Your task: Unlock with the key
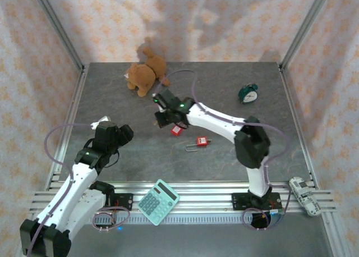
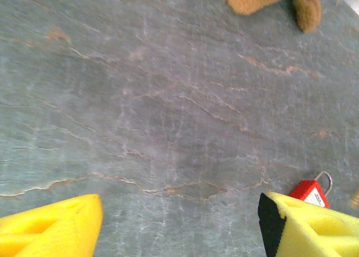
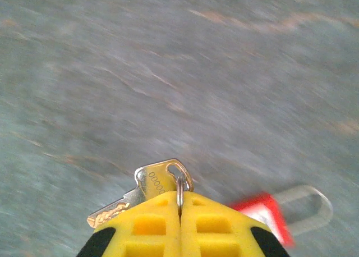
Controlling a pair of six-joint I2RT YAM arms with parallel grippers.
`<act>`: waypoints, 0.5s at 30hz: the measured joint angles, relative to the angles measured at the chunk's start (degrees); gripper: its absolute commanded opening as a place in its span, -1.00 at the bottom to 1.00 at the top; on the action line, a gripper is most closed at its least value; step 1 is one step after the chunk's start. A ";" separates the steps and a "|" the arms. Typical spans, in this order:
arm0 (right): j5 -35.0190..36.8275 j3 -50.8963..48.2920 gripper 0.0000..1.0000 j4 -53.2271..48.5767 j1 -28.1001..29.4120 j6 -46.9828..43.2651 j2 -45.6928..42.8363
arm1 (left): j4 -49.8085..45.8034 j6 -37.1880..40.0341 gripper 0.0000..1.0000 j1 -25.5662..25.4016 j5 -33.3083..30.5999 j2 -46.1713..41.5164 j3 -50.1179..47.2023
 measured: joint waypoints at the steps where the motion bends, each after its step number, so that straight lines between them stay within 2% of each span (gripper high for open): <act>1: 0.61 -3.63 -1.00 0.46 -1.57 0.44 -2.16 | 0.79 0.00 0.46 -0.11 0.70 0.92 -0.11; 7: 6.82 -19.65 -1.00 2.08 -11.82 5.01 -6.34 | 5.92 -0.94 0.45 -3.56 2.10 5.55 -0.20; 14: 9.25 -25.29 -1.00 3.87 -12.24 9.51 -5.44 | 9.33 -1.75 0.45 -6.49 1.95 6.80 -0.22; 15: 9.25 -25.29 -0.91 4.39 -12.22 10.01 -5.16 | 9.55 -1.92 0.45 -6.49 1.88 6.80 -0.26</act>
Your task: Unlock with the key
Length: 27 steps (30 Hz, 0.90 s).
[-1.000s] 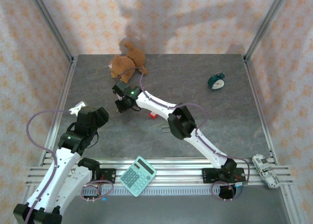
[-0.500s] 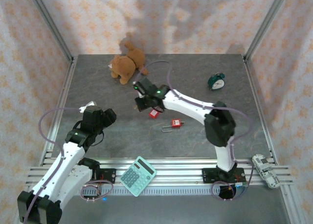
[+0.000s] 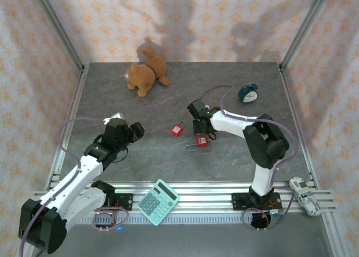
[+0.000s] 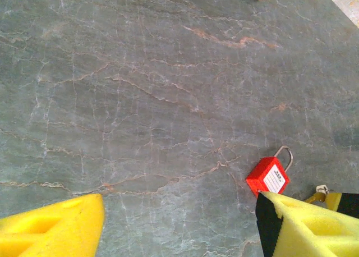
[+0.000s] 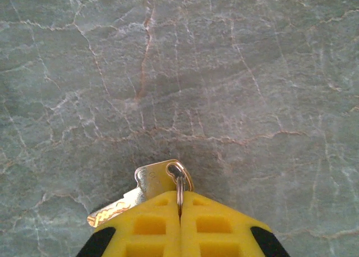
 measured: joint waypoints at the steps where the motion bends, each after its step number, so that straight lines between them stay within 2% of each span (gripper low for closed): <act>1: -0.04 0.00 -0.82 0.31 0.00 0.46 0.20 | 0.02 -0.04 0.44 0.00 -0.02 -0.11 -0.11; 3: -0.31 0.00 -0.67 0.85 0.00 1.33 0.44 | 0.00 -0.04 0.44 0.00 -0.31 -0.57 -0.48; 12: -1.51 0.07 -0.58 0.90 -0.07 1.77 -0.33 | -0.04 -0.13 0.45 0.00 -0.87 -3.19 -0.92; 18: -1.55 0.98 -0.80 0.20 -0.79 -0.26 -0.33 | 0.33 -0.50 0.45 0.00 -0.85 -2.99 -2.19; 22: -1.55 1.75 -0.84 -0.59 -1.05 -1.29 -0.33 | 0.33 -0.48 0.45 0.00 -0.83 -2.67 -2.23; 27: -1.84 2.49 -1.00 -0.87 -1.03 -2.19 -0.26 | 0.35 -0.48 0.45 0.00 -0.85 -2.67 -2.29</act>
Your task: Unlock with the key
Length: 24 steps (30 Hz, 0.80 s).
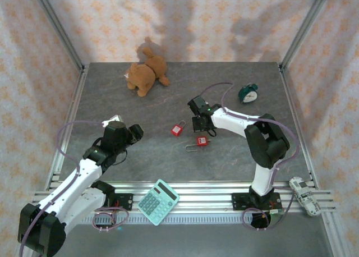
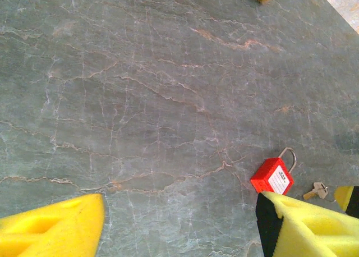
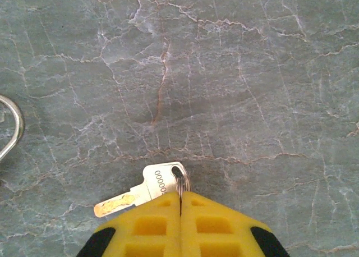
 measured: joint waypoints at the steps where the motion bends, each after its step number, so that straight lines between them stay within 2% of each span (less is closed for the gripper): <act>1: -0.04 0.00 -1.00 -0.02 0.00 -0.13 0.00 | 0.00 0.00 0.45 0.00 0.02 0.00 0.00; 6: -0.39 -0.02 -1.00 -0.31 0.00 -0.17 -0.52 | 0.57 0.11 0.39 -0.02 0.44 0.07 -0.28; 9: -0.98 -0.33 -1.00 -0.81 0.00 -0.13 -3.76 | 1.64 1.79 0.41 -1.68 1.42 0.59 -0.11; 13: -1.70 -0.48 -1.00 -1.46 0.00 -0.17 -12.02 | 1.90 6.43 0.43 -9.20 -0.76 2.73 2.75; 16: -1.88 -0.07 -1.00 -2.36 0.00 -0.22 -17.84 | 4.85 10.71 0.36 -14.99 -3.89 4.11 4.39; 19: -2.38 0.96 -1.00 -3.69 0.00 -0.35 -21.66 | 11.47 16.61 0.27 -20.94 -8.76 6.19 4.20; 21: -3.50 1.46 -1.00 -4.59 0.00 -0.33 -23.69 | 20.41 22.93 0.26 -25.29 -11.43 8.22 2.47; 24: -5.46 1.95 -1.00 -6.03 0.00 -0.07 -26.62 | 36.13 33.46 0.41 -29.77 -12.28 13.00 -2.01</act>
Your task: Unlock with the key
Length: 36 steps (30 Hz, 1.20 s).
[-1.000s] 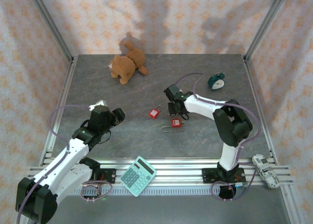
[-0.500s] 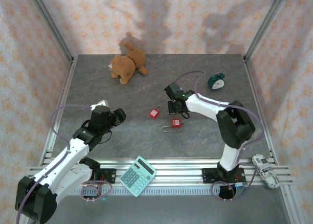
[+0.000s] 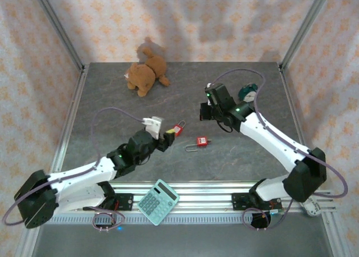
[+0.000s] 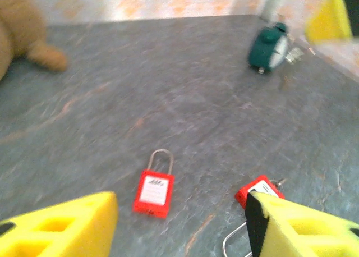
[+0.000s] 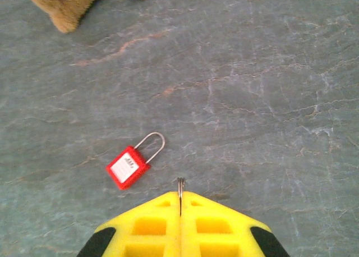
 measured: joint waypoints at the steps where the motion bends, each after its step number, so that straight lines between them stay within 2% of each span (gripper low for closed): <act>1: -0.59 0.04 -1.00 -0.31 0.00 0.15 -0.81 | 3.65 2.91 0.49 -0.57 0.33 1.92 -0.94; 3: -2.43 0.07 -1.00 -0.94 0.02 0.66 -3.13 | 10.38 9.84 0.63 -1.18 2.14 6.51 -2.08; 6: -4.98 0.04 -1.00 -1.11 0.39 1.51 -6.05 | 18.82 18.38 0.62 -1.38 6.82 12.13 -2.32; 9: -7.54 -0.26 -1.00 -1.05 0.98 2.80 -8.87 | 26.93 23.37 0.61 -1.42 10.80 16.50 -2.23; 13: -10.43 -1.36 -1.00 -1.01 1.64 4.50 -11.67 | 32.13 26.62 0.55 -1.42 14.08 20.85 -0.09; 24: -15.26 -6.95 -1.00 1.03 2.01 9.22 -15.85 | 44.41 26.51 0.22 -1.42 15.34 29.46 3.45; 36: -15.30 -14.36 -1.00 8.96 2.82 18.10 -19.34 | 54.93 22.03 -0.07 -1.42 15.76 35.50 4.07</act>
